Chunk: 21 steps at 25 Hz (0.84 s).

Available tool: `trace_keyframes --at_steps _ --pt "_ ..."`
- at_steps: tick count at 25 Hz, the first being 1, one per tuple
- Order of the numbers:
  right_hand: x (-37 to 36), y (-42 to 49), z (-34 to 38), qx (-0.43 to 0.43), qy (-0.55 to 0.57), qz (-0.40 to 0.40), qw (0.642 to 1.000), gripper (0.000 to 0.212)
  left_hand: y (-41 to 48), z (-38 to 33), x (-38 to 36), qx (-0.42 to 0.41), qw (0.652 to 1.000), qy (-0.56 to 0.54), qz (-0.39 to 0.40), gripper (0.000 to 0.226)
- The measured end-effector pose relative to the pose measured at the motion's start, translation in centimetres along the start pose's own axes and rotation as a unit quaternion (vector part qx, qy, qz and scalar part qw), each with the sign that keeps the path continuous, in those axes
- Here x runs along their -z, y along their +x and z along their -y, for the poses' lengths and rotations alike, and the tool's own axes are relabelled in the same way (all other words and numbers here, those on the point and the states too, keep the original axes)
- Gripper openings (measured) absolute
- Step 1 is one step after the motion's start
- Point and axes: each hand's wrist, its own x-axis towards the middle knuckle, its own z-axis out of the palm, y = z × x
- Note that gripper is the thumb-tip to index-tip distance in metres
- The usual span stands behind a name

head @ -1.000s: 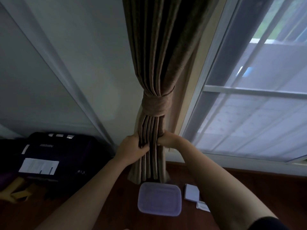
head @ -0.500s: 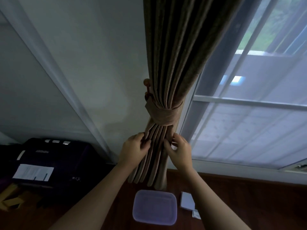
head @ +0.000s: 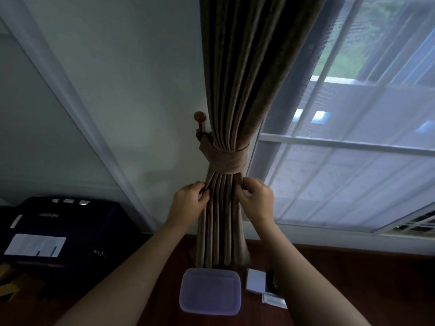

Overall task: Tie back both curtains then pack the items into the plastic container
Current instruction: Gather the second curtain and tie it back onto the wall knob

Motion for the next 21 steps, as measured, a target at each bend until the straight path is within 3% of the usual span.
trace_keyframes --at_steps 1,4,7,11,17,21 --pt "0.3 -0.3 0.3 0.003 0.031 -0.014 0.999 0.001 0.3 -0.4 0.3 0.002 1.000 -0.012 -0.018 0.022" --pt "0.3 -0.5 0.8 0.012 0.042 -0.029 0.999 0.003 1.1 -1.1 0.4 0.001 0.999 -0.015 -0.037 0.014" --pt "-0.2 -0.3 0.6 -0.017 -0.027 0.005 0.999 0.022 1.0 -1.0 0.4 -0.001 0.999 0.001 -0.033 0.018" --pt "1.7 -0.4 1.1 -0.016 -0.039 0.056 0.998 0.018 0.3 -2.0 2.4 0.004 0.999 0.010 -0.045 0.022" --pt "5.7 -1.9 1.6 0.052 -0.043 0.108 0.992 0.023 -4.9 -5.2 3.7 0.078 0.995 0.042 -0.048 0.030" --pt "6.5 -6.7 -1.1 0.057 -0.063 0.181 0.980 0.021 -11.5 -6.1 2.0 0.157 0.986 0.048 0.011 0.030"
